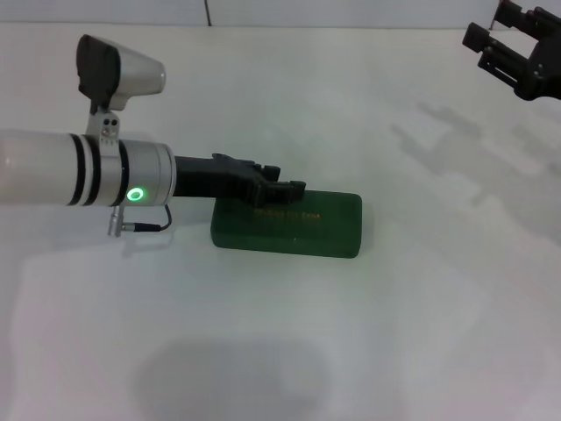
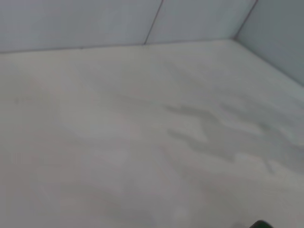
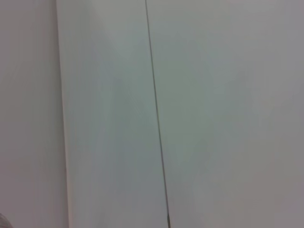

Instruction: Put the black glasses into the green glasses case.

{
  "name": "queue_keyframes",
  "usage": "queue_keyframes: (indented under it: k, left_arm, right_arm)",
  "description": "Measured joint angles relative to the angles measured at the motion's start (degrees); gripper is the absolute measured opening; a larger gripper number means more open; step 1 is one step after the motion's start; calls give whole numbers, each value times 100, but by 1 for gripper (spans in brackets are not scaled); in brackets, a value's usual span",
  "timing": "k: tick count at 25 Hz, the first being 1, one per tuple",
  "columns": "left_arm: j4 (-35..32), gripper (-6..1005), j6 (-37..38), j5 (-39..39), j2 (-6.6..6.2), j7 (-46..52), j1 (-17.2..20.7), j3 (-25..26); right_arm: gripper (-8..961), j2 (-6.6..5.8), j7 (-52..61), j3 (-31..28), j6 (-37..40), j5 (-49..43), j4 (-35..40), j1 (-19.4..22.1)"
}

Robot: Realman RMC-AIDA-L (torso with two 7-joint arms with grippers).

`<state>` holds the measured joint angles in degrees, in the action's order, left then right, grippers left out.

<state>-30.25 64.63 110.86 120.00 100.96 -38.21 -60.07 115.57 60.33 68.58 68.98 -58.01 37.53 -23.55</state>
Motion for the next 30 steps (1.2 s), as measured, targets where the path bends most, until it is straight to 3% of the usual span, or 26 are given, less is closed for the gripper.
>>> queue_keyframes:
  k: [6,10,13,15,18,23,30]
  left_arm:
    - [-56,572,762,-787,-44,-821,244,56]
    - [-222,573,2651,-1940,-104,-2410,733,131]
    - [-475,574,3775,-2378,-160,-2908,1150,145]
    - [-535,575,4138,-2545,-203,-3051,1361,145]
    - [-522,640,4413,-2602,-222,-3610,1631,133]
    - [-533,749,4821,-2566,-205,-4266,1981,95]
    - [-503,878,4859,-2556,-220,-4336,2083,92]
  right_arm:
    - [584,1,-76,41,257,-338,45,-17]
    - [584,-24,81,31,1096,-1200,179,-136]
    - [584,-117,367,12,1748,-1492,215,-255]
    - [584,-195,508,29,2163,-1672,202,-351]
    - [670,-165,430,33,2714,-2121,190,-435]
    - [813,-1,161,28,2673,-2319,200,-383]
    - [814,18,96,120,2621,-2329,151,-413]
